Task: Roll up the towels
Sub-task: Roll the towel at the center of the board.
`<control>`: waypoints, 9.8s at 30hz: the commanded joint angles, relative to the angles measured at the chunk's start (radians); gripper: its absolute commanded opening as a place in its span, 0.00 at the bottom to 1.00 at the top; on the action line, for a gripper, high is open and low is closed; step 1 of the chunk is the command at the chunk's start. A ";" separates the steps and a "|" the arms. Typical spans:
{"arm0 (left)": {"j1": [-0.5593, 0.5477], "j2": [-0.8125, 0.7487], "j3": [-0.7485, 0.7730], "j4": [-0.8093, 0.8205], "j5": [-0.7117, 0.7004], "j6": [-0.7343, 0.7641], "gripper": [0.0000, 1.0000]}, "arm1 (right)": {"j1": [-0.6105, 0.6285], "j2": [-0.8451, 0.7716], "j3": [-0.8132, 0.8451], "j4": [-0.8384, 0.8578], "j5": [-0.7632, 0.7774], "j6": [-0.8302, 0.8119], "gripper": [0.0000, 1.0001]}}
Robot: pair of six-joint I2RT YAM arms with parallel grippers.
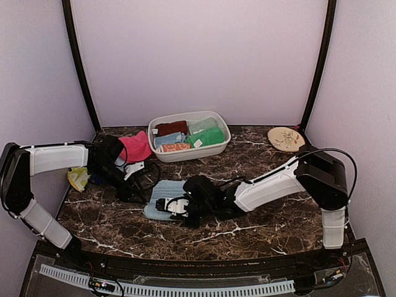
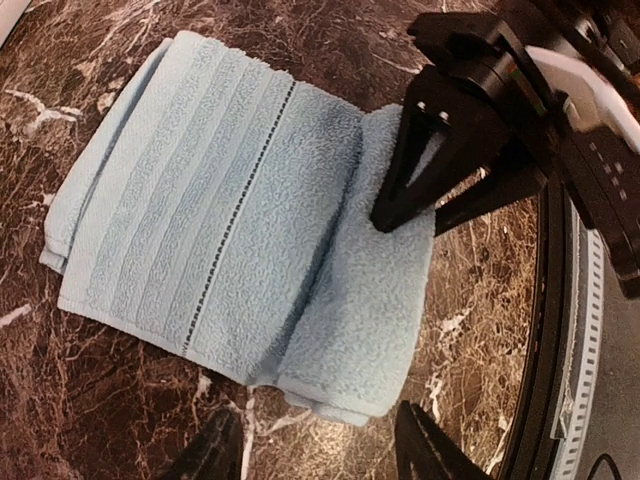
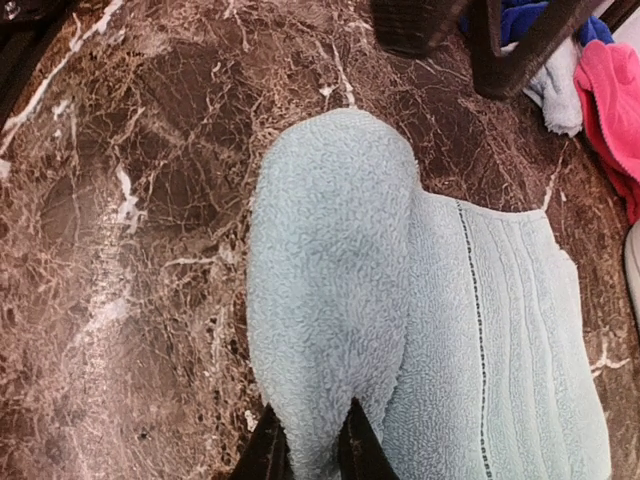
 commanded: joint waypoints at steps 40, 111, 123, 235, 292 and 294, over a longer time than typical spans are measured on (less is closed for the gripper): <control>-0.328 0.111 0.002 0.255 -0.290 0.076 0.35 | -0.298 0.221 0.190 -0.164 -0.832 0.800 0.07; -0.150 0.356 0.167 -0.037 -0.080 0.000 0.46 | 0.038 0.024 -0.150 0.176 0.197 -0.191 0.26; -0.052 0.085 0.029 0.022 -0.102 0.043 0.55 | -0.086 0.015 0.026 -0.143 -0.216 0.147 0.11; 0.027 0.216 0.062 0.008 -0.044 0.026 0.61 | -0.054 0.071 0.050 -0.134 -0.170 0.001 0.23; -0.448 0.121 -0.233 0.960 -0.831 0.332 0.63 | -0.335 0.243 0.126 0.750 -0.968 1.545 0.04; -0.448 0.124 -0.226 0.971 -0.839 0.334 0.62 | -0.336 0.245 0.124 0.751 -0.973 1.559 0.03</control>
